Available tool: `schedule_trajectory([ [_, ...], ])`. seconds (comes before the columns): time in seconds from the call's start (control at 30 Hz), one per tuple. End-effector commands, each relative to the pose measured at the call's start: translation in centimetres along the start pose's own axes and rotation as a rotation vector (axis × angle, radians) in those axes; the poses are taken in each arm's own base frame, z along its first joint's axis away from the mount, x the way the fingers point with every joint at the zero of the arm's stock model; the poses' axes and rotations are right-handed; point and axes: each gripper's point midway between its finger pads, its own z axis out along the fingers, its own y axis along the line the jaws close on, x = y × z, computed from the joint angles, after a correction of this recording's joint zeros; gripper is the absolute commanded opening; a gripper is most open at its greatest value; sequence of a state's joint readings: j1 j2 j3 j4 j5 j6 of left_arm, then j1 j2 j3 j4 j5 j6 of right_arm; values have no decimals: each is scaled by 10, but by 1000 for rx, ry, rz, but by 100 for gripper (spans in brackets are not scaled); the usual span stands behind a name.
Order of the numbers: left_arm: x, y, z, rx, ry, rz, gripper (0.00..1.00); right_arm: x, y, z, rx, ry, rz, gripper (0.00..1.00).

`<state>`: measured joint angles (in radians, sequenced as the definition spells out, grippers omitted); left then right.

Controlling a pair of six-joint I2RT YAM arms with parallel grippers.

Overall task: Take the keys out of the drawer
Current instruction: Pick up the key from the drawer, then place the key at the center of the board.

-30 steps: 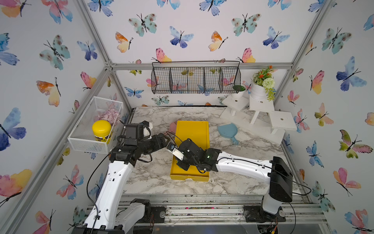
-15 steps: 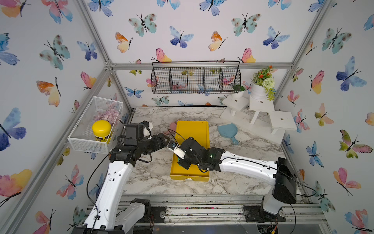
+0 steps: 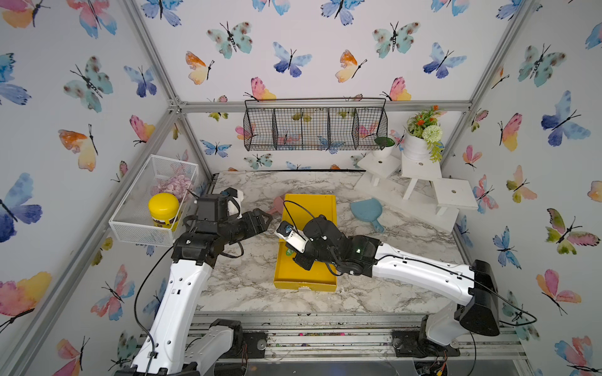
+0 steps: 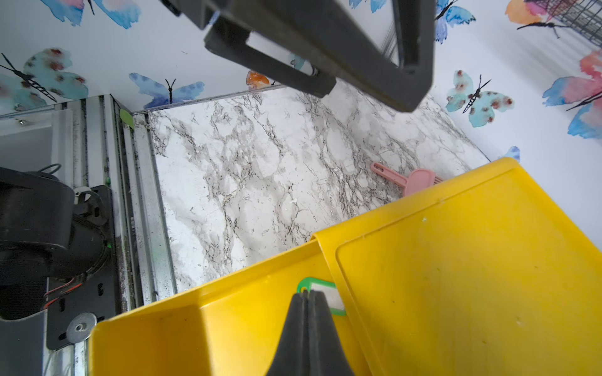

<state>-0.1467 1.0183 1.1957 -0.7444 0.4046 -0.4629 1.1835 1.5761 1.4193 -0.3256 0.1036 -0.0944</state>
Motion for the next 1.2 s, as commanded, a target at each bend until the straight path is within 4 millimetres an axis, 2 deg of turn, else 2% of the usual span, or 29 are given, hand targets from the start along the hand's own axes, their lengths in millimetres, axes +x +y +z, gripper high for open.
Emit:
schedule_trajectory([
  [0.0,-22,-23,-16,48,-99,112,76,-17,-7,-26,5,-30,11,2],
  [0.17,-36,-44,-27,78,-160,233,75,-25,-25,-61,84,-37,59,2],
  [0.3,-32,-76,-30,144,-185,415,76,-22,-45,-95,180,-22,122,2],
  [0.43,-8,-124,-28,242,-161,692,78,-5,-64,-127,285,36,154,2],
  [0.53,23,-158,-25,332,-120,884,80,7,-77,-149,364,54,200,2],
  [0.7,71,-194,-20,479,-46,1083,81,31,-95,-177,489,31,329,2],
  [0.83,110,-215,-18,577,4,1247,82,56,-101,-180,545,38,415,2],
  [0.9,129,-221,-16,615,28,1317,83,76,-116,-179,590,61,471,2],
  [1.1,156,-225,-5,665,82,1411,84,135,-153,-168,611,83,690,2],
  [1.17,161,-226,-3,665,86,1440,84,167,-162,-160,608,119,796,2],
])
